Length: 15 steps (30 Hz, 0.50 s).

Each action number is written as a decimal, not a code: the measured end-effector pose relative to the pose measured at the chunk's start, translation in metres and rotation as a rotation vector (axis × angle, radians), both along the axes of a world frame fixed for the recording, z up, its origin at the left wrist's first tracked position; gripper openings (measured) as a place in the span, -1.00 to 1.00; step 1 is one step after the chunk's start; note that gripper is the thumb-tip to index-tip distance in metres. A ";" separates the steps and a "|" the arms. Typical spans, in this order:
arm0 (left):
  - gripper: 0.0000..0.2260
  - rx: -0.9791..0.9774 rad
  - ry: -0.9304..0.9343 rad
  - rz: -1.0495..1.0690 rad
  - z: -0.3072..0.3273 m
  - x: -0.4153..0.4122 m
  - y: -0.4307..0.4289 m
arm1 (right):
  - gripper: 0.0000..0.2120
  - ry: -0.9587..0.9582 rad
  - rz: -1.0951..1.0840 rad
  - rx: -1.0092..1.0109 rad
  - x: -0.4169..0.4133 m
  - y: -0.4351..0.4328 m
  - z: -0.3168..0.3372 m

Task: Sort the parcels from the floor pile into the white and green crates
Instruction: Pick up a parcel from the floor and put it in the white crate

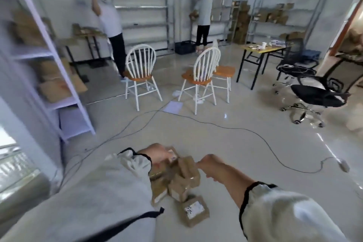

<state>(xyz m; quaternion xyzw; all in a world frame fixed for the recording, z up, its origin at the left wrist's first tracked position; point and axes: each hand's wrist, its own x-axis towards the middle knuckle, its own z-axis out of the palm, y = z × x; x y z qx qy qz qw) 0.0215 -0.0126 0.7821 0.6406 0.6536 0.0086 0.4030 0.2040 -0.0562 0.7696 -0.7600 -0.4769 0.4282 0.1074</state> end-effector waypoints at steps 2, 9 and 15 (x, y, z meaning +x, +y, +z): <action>-0.69 -0.027 -0.004 0.136 -0.007 -0.045 0.003 | -0.79 0.006 0.076 0.002 -0.043 0.031 -0.025; -0.81 -0.170 -0.083 0.534 -0.056 -0.140 0.013 | -0.82 -0.014 0.506 -0.093 -0.132 0.101 -0.074; -0.79 -0.207 -0.076 0.676 -0.132 -0.155 0.053 | -0.78 0.040 0.448 -0.201 -0.139 0.173 -0.148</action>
